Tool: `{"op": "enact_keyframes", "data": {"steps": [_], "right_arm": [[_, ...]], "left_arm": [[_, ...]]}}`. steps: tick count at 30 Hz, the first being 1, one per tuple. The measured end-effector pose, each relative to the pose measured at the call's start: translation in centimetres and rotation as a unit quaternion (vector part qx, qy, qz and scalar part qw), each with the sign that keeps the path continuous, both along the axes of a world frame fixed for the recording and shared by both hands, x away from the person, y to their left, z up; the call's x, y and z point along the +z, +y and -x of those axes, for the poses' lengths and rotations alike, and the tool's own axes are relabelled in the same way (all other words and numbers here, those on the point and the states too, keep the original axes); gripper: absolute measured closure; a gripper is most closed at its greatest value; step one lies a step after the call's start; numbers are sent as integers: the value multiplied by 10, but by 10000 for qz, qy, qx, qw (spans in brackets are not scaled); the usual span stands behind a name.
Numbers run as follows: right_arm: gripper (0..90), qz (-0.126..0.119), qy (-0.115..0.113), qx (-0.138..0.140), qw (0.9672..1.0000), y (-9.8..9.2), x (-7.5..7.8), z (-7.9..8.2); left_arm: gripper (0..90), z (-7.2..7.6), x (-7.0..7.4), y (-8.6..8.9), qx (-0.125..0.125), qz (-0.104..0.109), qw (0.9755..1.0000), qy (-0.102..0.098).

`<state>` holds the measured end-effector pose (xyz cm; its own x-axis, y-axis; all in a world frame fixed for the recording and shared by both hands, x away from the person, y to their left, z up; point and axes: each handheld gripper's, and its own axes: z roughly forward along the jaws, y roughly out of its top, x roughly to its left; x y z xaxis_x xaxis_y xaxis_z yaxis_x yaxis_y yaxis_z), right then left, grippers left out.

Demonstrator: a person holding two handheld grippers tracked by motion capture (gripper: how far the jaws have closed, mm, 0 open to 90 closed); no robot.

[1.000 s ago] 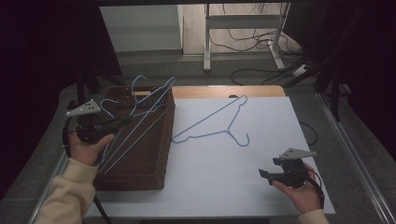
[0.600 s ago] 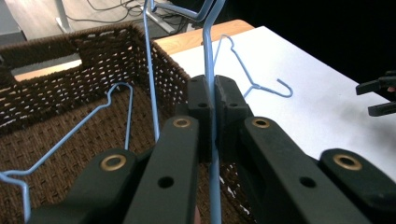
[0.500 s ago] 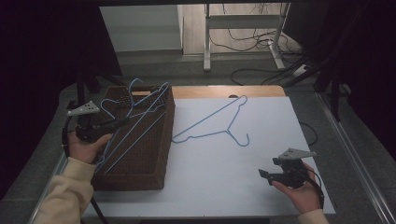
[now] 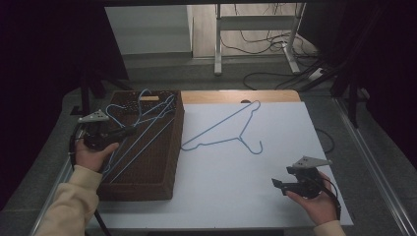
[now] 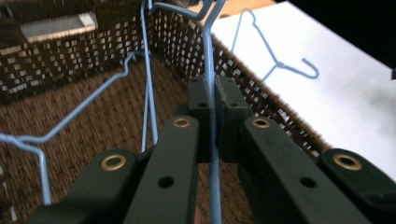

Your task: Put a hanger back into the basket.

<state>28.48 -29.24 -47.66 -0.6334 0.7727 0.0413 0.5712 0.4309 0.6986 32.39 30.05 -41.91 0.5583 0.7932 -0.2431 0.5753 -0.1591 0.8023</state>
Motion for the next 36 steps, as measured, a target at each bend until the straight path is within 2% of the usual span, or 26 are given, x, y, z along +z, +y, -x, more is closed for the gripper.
{"op": "enact_keyframes", "data": {"steps": [8,12,13,15,16,17,18,19,20,21,22,23,24,25,26,27,28,29,30,31,32,34,36], "right_arm": [[258,29,23,-8,10000,1,-1,0],[258,33,24,9,10000,1,-1,0],[258,35,25,13,10000,1,-1,0],[258,33,19,16,10000,1,-1,0],[258,32,19,16,10000,1,-1,0],[258,33,18,20,10000,1,-1,0],[258,33,18,20,10000,1,-1,0],[258,42,10,20,10000,1,-1,0],[258,42,10,20,10000,1,-1,0],[256,35,16,19,10000,2,-1,0],[256,38,22,11,10000,3,-1,0],[255,42,20,28,10000,3,-1,0],[255,42,20,28,10000,3,-1,0],[255,50,16,34,10000,3,0,0],[253,59,10,36,10000,4,0,1],[252,66,2,46,10000,5,-1,0],[251,63,9,54,10000,5,-1,0],[250,73,20,58,10000,5,-1,0],[250,73,20,58,10000,5,-1,0],[247,77,31,61,9999,5,-1,0],[247,77,31,61,9999,5,-1,0],[243,71,30,94,9999,6,0,-1],[243,79,22,106,9999,7,0,-2]], "left_arm": [[860,-5,-17,-2,-1,-95,9997,206],[859,-10,-24,2,191,-258,9989,344],[850,-13,-29,9,474,-364,9974,391],[821,-15,-32,17,915,-531,9926,587],[771,-15,-32,17,915,-531,9926,587],[725,-16,-33,19,1084,-582,9905,622],[725,-15,-33,21,1214,-685,9885,581],[637,-14,-32,21,1319,-800,9868,500],[637,-13,-30,20,1354,-810,9864,461],[535,-10,-25,18,1357,-810,9869,335],[495,-10,-25,18,1357,-810,9869,335],[459,-4,-18,12,1293,-740,9887,155],[428,-4,-18,12,1293,-740,9887,155],[428,-1,-13,9,1179,-680,9907,94],[370,2,-9,4,1041,-628,9926,44],[349,8,0,-6,771,-537,9955,-77],[339,12,4,-11,658,-475,9966,-147],[328,12,4,-11,658,-475,9966,-147],[328,15,8,-16,511,-412,9977,-190],[303,22,13,-28,240,-319,9989,-247],[296,22,13,-28,240,-319,9989,-247],[277,32,17,-45,-136,-291,9990,-322],[276,36,17,-51,-211,-285,9987,-374]]}}
